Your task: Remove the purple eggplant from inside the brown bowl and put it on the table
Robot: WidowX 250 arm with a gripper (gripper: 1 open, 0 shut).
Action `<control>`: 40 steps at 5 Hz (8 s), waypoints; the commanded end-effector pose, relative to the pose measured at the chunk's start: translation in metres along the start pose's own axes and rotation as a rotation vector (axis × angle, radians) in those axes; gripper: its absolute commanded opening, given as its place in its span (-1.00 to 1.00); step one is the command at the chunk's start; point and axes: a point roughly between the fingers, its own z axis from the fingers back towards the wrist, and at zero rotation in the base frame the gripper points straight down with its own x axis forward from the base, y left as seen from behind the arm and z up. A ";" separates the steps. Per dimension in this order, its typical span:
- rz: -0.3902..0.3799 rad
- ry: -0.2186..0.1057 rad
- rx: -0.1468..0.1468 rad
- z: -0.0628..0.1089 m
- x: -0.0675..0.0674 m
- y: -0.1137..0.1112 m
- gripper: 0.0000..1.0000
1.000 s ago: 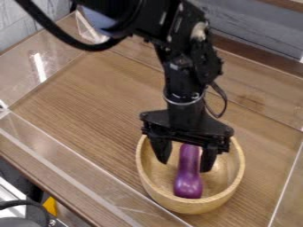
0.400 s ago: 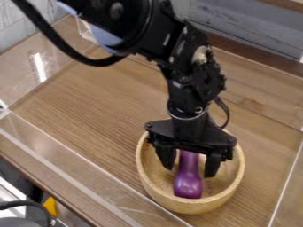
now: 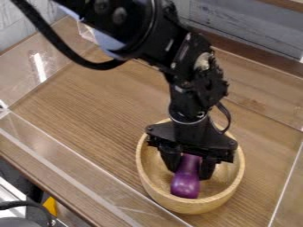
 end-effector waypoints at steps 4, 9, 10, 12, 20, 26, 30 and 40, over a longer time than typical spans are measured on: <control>0.048 -0.027 -0.002 0.024 0.014 0.007 -1.00; 0.120 -0.069 0.000 0.044 0.036 0.017 -1.00; 0.125 -0.074 0.003 0.043 0.034 0.018 -1.00; 0.133 -0.084 0.008 0.042 0.031 0.019 -1.00; 0.155 -0.101 0.031 0.042 0.021 0.017 -1.00; 0.181 -0.167 0.047 0.066 0.039 0.075 -1.00; 0.174 -0.257 0.080 0.069 0.054 0.185 -1.00; 0.002 -0.281 0.177 0.036 0.070 0.168 -1.00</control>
